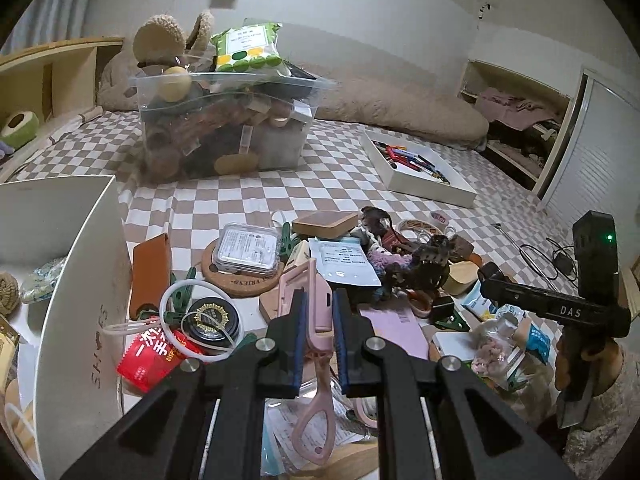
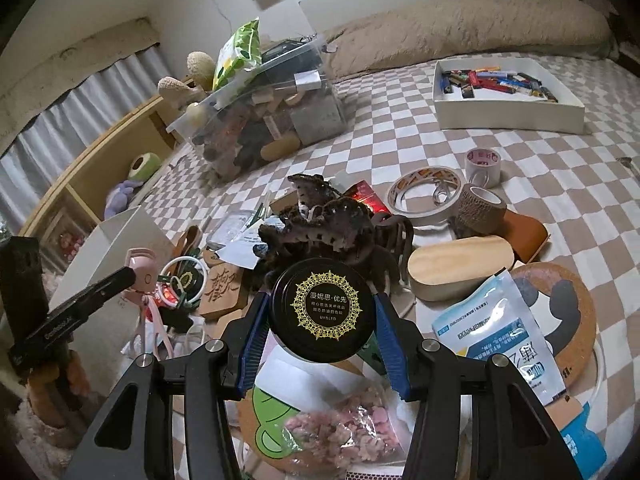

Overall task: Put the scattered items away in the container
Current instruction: 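Lift the black jar with the right tool while the left tool lifts the pink scissors, then carry the jar with the right tool while the left tool carries the scissors over the white box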

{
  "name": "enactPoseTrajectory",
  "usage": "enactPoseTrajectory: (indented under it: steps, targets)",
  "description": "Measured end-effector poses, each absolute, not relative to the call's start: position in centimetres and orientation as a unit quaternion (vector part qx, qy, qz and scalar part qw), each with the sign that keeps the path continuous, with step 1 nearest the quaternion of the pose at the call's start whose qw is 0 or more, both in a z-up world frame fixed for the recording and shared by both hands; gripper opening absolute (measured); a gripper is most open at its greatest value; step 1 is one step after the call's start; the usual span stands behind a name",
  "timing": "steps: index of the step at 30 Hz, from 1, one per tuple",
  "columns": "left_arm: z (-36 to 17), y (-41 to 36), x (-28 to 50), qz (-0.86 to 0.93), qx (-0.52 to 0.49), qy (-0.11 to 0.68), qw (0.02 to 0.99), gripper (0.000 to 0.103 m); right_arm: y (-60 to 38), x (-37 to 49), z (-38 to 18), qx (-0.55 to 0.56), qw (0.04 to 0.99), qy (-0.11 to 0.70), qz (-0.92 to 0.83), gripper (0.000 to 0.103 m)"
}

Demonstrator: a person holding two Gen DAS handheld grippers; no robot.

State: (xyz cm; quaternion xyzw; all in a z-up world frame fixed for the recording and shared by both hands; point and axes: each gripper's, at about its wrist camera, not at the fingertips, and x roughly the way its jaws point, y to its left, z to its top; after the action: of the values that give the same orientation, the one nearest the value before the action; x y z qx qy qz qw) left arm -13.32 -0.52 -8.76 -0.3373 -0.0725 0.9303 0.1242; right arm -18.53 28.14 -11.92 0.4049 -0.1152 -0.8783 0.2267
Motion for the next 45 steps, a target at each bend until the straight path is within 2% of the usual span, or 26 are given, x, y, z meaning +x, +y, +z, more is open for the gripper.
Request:
enactPoseTrajectory:
  steps: [26,35,45]
  targets:
    - [-8.3,-0.4,-9.0,0.930,-0.338,-0.086,0.118,0.013,24.2,-12.2,-11.4,0.389,0.213,-0.084,-0.892,0.052]
    - [-6.4,-0.4,-7.9,0.938,-0.316,-0.081,0.120,0.013,23.0,-11.2,-9.5,0.371,0.224,-0.086,-0.897,0.052]
    - [-1.3,-4.0,-6.0,0.958,-0.252,-0.087,0.106,0.013,20.4,-11.3,-5.8,0.338,0.261,-0.094,-0.899,0.052]
